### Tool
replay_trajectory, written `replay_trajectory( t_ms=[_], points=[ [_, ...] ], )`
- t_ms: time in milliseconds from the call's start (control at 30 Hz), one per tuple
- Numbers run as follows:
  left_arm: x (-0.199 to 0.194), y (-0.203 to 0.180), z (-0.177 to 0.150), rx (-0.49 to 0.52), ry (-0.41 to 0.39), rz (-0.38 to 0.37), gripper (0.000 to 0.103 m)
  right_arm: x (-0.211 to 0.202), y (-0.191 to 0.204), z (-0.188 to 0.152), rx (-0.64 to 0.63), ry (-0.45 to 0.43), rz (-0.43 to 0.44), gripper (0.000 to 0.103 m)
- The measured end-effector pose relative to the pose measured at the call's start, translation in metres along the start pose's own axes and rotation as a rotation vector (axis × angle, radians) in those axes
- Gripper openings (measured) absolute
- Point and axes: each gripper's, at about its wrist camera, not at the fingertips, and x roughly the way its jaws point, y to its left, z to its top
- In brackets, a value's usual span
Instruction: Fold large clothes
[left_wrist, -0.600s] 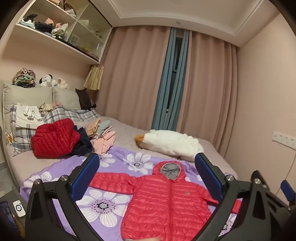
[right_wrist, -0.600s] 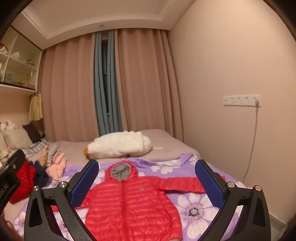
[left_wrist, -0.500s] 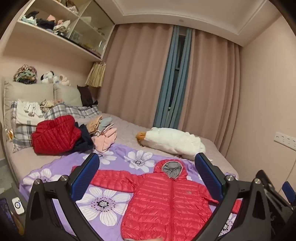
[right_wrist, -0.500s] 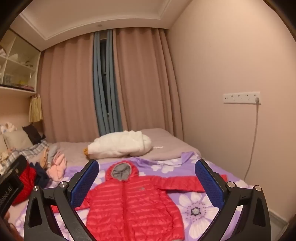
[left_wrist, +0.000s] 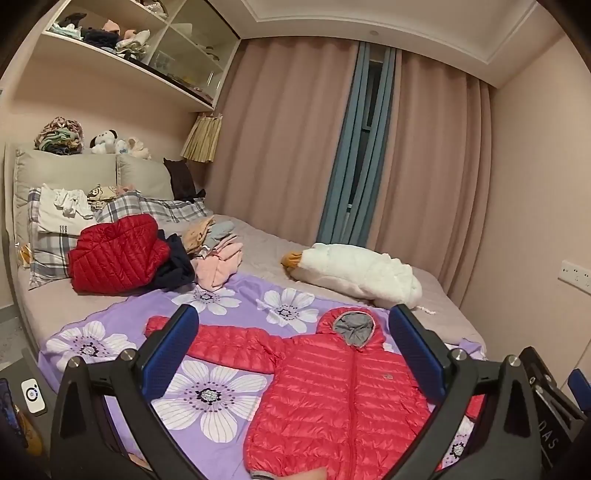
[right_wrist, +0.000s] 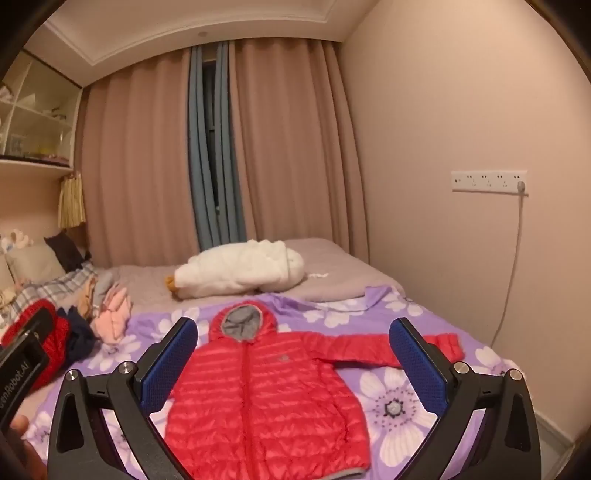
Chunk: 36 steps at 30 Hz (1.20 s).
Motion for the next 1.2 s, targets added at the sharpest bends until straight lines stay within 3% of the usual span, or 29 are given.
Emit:
replay_trajectory(
  t_ms=[1200],
  points=[
    [0.012, -0.006, -0.01, 0.024, 0.03, -0.002, 0.103, 0.006, 0.009, -0.013, -0.018, 0.023, -0.012, 0.103]
  ],
)
